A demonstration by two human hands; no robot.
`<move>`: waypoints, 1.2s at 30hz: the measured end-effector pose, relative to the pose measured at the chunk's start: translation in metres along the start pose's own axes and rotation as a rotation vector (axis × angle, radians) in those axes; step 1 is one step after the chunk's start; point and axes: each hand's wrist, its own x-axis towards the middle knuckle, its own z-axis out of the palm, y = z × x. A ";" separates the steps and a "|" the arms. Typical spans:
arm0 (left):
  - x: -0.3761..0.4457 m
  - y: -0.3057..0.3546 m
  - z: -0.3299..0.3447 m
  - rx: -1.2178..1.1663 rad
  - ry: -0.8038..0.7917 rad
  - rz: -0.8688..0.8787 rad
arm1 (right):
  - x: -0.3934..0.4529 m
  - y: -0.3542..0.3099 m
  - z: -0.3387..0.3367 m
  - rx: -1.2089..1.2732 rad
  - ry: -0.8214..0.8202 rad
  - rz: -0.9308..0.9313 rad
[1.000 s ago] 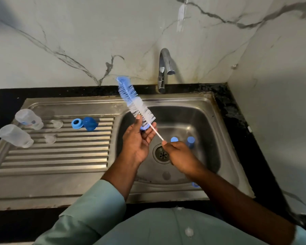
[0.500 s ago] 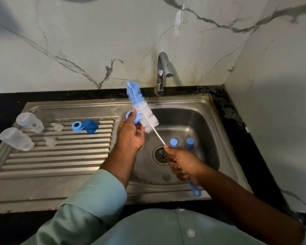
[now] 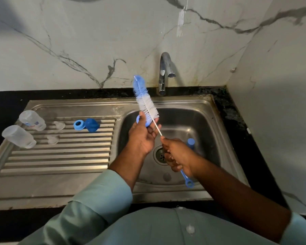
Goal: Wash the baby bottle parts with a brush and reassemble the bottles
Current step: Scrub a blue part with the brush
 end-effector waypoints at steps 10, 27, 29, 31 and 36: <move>0.007 0.013 0.001 -0.104 -0.015 -0.010 | 0.000 -0.001 0.003 -0.045 0.023 0.011; 0.005 0.003 0.001 0.081 -0.031 -0.147 | 0.007 -0.004 0.009 -0.161 0.126 -0.109; 0.013 0.017 -0.004 0.036 -0.010 -0.110 | -0.002 0.004 0.012 -0.296 0.114 -0.137; 0.015 0.017 -0.008 0.022 -0.012 -0.092 | -0.006 0.011 0.014 -0.328 0.104 -0.146; 0.014 0.009 -0.011 -0.062 -0.016 -0.003 | 0.008 -0.001 0.010 -0.216 0.204 -0.173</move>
